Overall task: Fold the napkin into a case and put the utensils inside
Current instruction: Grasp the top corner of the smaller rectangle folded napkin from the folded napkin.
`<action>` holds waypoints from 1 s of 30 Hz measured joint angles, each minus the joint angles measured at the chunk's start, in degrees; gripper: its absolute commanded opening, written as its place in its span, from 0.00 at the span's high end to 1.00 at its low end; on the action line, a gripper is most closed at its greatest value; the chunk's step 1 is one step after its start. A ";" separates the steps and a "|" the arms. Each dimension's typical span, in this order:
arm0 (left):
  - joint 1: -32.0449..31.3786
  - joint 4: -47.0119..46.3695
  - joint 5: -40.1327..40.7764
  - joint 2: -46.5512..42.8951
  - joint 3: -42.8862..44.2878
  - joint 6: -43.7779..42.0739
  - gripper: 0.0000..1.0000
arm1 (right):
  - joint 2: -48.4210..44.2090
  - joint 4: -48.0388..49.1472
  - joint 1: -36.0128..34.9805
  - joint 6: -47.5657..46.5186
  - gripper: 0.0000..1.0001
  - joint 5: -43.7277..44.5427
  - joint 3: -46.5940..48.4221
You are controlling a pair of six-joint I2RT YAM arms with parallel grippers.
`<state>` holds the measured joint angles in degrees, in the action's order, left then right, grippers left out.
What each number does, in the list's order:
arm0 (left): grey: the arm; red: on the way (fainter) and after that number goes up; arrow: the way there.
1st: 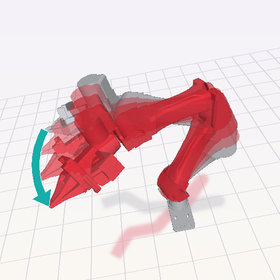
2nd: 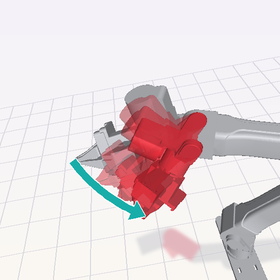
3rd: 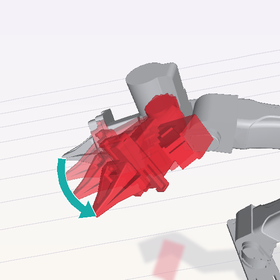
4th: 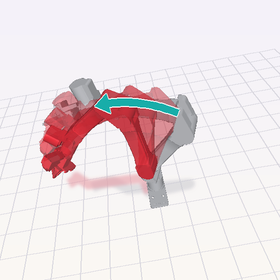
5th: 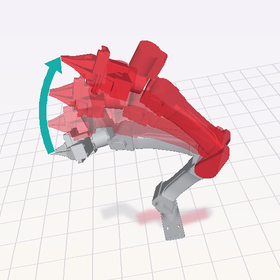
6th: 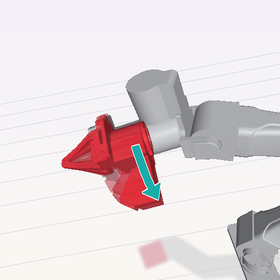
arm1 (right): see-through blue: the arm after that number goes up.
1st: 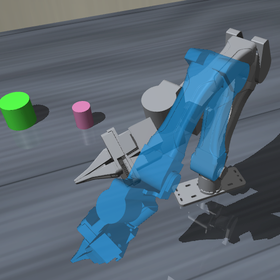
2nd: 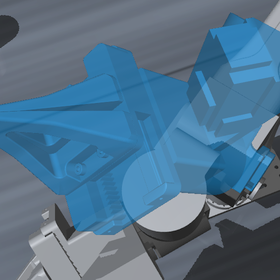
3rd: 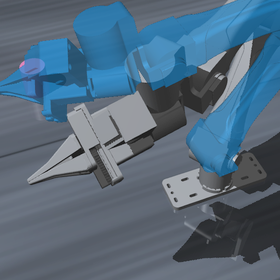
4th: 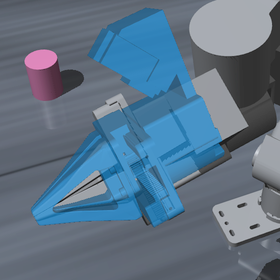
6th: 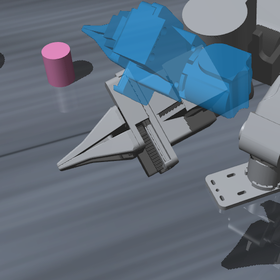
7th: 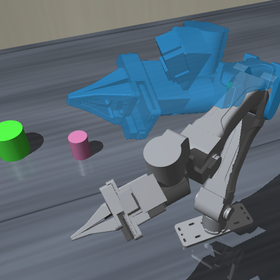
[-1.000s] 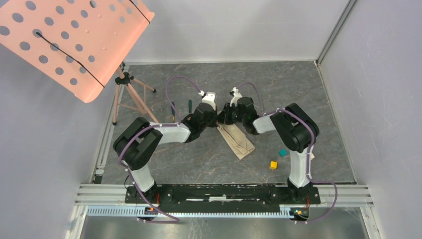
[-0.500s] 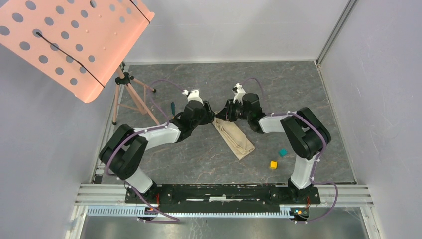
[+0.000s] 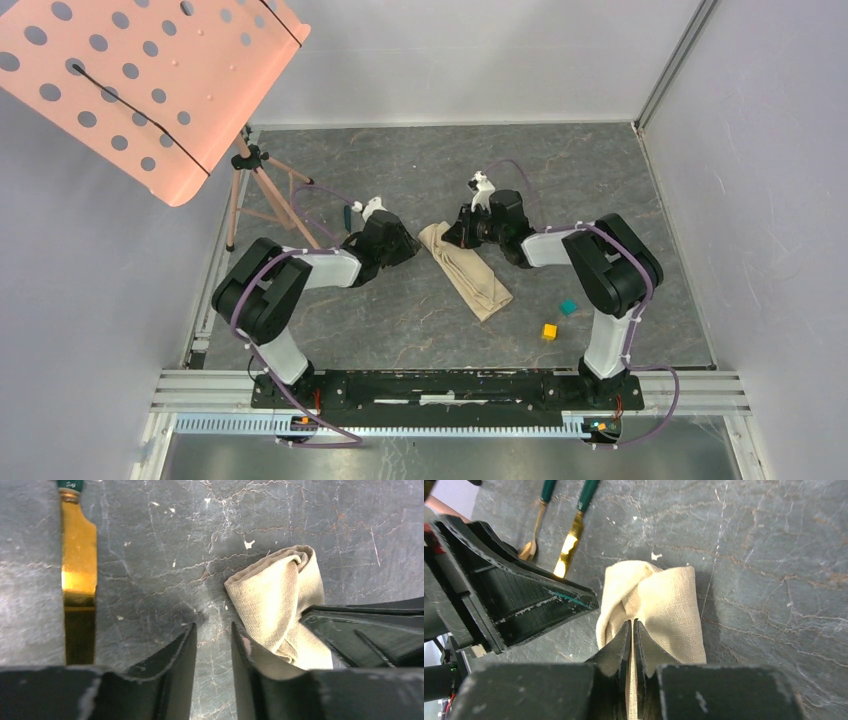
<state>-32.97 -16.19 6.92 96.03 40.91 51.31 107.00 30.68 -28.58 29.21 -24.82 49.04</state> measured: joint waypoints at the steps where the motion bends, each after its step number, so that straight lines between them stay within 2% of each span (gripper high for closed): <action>1: 0.00 -0.57 -0.17 0.79 0.02 0.35 0.67 | 0.72 0.11 -0.11 0.07 0.93 -0.09 0.00; 7: -0.02 -5.77 -2.73 4.98 1.42 2.01 0.76 | 4.11 1.49 -1.77 0.98 0.94 -0.22 0.13; 12: -0.17 -7.13 -3.15 5.84 1.60 2.10 0.78 | 6.38 3.10 -4.13 2.08 0.90 0.57 2.34; 18: -0.15 -8.63 -2.82 5.42 0.28 2.10 0.74 | 6.16 2.25 -4.63 1.86 0.83 1.77 2.64; 22: -0.28 -8.87 -2.75 3.50 -1.79 2.10 0.71 | 2.03 -1.16 -4.68 -0.57 0.78 3.32 0.94; 24: -0.42 -9.01 -2.80 2.73 -2.73 2.12 0.70 | -1.03 -2.84 -4.70 -1.95 0.81 4.17 -0.04; 27: -0.52 -9.22 -3.02 2.29 -3.30 2.51 0.71 | -2.84 -3.10 -4.70 -3.06 0.91 4.46 -0.15; 30: -0.52 -9.29 -3.15 2.27 -3.43 2.93 0.72 | -2.91 -3.63 -4.70 -3.41 0.94 4.55 -0.15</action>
<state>-33.50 -25.47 3.77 98.30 37.47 54.24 104.09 27.05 -33.28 25.80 -20.27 48.88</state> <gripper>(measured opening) 0.290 0.092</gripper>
